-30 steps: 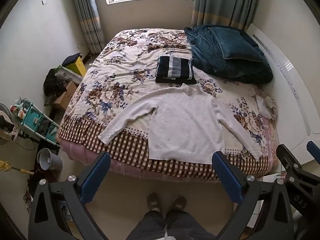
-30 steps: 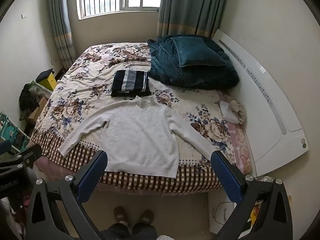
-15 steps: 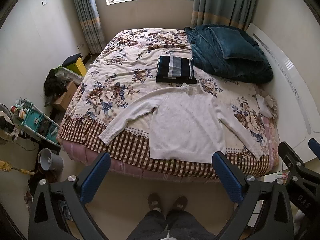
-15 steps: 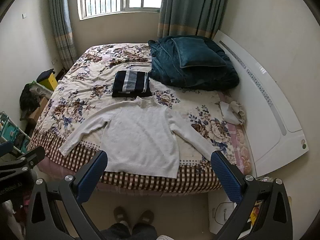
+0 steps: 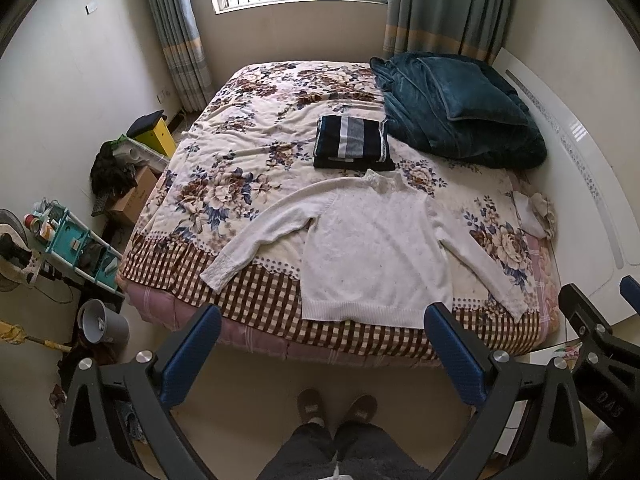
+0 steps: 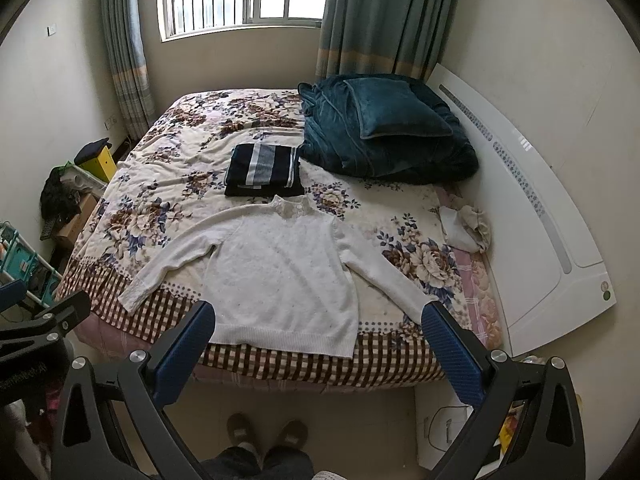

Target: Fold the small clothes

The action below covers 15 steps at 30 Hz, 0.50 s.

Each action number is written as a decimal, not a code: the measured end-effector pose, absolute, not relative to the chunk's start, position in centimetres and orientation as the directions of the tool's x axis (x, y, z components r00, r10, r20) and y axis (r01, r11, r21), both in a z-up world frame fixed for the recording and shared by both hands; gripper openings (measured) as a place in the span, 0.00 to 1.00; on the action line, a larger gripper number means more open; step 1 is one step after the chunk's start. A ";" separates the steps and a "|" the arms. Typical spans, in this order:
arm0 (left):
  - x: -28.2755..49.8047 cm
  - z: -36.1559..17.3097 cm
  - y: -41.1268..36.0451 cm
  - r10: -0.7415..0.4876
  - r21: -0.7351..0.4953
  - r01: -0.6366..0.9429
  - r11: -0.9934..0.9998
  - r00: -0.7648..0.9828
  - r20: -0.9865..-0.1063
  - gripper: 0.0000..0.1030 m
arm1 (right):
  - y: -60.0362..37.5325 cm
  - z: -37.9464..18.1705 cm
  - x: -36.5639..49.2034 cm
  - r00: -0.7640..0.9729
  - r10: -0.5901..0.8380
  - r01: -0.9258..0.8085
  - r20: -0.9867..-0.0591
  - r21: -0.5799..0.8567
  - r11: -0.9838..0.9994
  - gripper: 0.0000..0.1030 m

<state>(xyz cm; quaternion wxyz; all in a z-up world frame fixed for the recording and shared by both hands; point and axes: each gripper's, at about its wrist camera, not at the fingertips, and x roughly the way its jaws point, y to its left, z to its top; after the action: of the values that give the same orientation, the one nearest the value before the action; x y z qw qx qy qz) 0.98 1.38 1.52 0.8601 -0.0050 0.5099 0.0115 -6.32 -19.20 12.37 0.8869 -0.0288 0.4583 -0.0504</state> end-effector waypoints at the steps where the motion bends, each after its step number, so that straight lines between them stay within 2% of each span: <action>1: 1.0 1.5 1.4 0.011 -0.002 -0.026 1.000 0.480 -0.877 1.00 | -19.2 12.4 -6.3 0.575 -0.115 0.063 -0.810 -0.097 0.993 1.00; 15: 0.8 1.9 1.4 0.010 -0.002 -0.023 1.000 0.490 -0.872 1.00 | -19.7 12.9 -6.7 0.574 -0.117 0.077 -0.810 -0.088 0.993 1.00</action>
<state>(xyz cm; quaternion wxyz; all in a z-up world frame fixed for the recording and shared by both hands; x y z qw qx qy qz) 0.83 1.39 1.86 0.8631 -0.0067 0.5048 0.0096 -6.71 -19.72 12.85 0.8870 -0.0216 0.4580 -0.0546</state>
